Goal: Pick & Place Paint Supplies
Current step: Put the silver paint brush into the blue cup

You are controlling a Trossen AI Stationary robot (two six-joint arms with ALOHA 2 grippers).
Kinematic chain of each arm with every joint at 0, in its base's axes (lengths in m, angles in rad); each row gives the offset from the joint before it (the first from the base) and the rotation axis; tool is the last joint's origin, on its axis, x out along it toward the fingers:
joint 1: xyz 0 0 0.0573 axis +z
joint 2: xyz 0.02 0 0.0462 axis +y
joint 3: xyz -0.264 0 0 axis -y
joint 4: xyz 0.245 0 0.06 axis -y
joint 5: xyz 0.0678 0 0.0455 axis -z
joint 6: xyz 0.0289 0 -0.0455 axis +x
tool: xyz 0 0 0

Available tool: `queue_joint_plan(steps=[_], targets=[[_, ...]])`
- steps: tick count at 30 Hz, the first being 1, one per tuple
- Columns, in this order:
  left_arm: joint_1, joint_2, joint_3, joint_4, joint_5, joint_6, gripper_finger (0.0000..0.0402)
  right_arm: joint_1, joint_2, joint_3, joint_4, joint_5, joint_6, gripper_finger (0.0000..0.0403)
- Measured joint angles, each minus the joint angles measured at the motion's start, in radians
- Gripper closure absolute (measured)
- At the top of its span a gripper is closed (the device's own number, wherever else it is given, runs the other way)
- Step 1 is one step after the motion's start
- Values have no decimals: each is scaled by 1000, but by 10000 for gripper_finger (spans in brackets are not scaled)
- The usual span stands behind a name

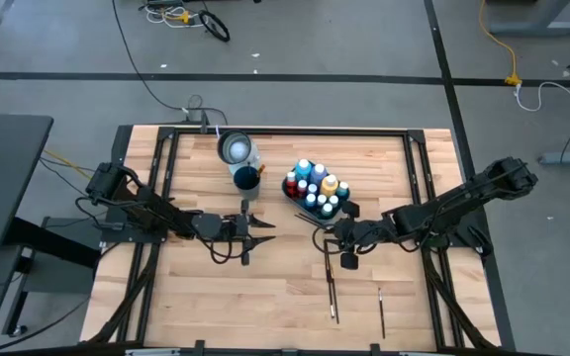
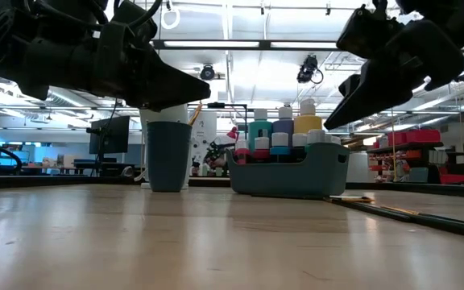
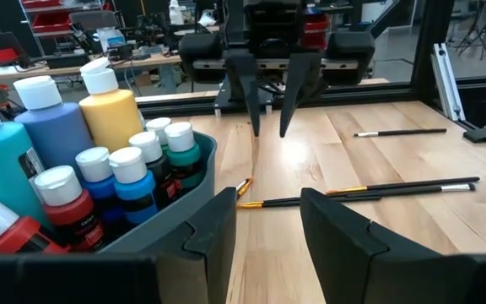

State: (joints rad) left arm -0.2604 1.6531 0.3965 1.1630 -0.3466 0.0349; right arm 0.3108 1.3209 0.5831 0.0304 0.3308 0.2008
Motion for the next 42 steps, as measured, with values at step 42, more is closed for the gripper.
queue_joint_plan(steps=[42], targets=[[102,0,0,3,0,135,262,-7,0,-163,39,0,103,228]])
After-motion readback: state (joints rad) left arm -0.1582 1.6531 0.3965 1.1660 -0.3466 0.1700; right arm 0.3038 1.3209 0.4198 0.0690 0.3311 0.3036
